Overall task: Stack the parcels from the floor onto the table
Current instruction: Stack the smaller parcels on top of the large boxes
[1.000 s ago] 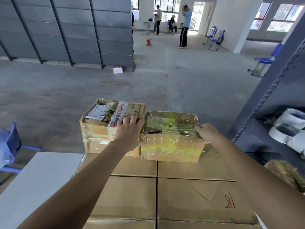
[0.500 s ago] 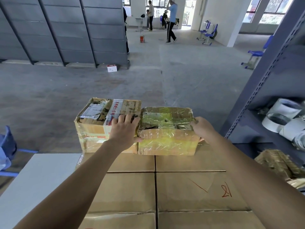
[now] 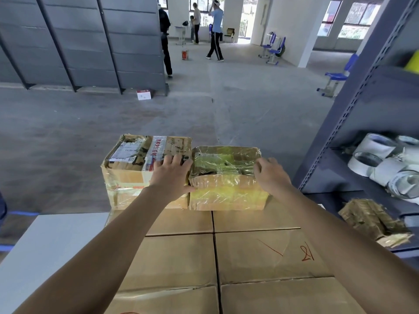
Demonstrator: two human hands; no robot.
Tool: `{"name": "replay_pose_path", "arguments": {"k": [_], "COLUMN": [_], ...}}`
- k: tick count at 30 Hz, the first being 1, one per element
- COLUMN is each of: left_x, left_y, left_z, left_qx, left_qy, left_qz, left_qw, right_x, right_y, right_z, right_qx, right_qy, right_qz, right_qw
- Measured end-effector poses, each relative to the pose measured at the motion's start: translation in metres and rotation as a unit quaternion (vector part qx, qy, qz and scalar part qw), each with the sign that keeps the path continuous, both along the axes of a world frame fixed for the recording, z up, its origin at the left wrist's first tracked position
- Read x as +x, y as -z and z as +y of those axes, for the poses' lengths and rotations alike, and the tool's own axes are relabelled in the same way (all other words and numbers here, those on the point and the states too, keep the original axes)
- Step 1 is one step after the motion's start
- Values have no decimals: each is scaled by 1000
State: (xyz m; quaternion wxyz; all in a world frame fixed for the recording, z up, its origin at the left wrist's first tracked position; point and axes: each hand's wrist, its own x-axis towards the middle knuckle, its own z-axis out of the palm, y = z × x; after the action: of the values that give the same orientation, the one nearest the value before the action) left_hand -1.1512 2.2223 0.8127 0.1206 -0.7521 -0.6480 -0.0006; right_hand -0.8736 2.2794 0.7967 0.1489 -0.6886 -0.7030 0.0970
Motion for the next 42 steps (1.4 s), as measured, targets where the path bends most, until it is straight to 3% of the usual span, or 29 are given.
{"name": "replay_pose_path", "arguments": {"k": [9,16,22,27,33,42], "left_x": [-8,-8,-5,-2,17,19], "left_y": [-6,-6,-8,-6,7,38], "left_z": [-5,-24,-74,-146,-269,-473], "left_qx": [22,51,41,8,-2,30], "left_qy": [33,56,33,-49,-183,-388], "left_qz": [-67,-141,-172,-196,-279,-271], "left_qw": [997,987,984,979,943,880], "right_x": [-34,-46,-57,-73,-88,-136], "right_y": [-19,-21,-16,-6,12,37], "right_z": [-33,-75,-111,-147,-214,-366], "right_qx": [-5,73,96,90,40,14], "right_qy": [10,-17,-87,-196,-335,-549], "right_qz": [-97,-153,-95,-22,46,124], "right_qw": [995,985,987,976,940,827]}}
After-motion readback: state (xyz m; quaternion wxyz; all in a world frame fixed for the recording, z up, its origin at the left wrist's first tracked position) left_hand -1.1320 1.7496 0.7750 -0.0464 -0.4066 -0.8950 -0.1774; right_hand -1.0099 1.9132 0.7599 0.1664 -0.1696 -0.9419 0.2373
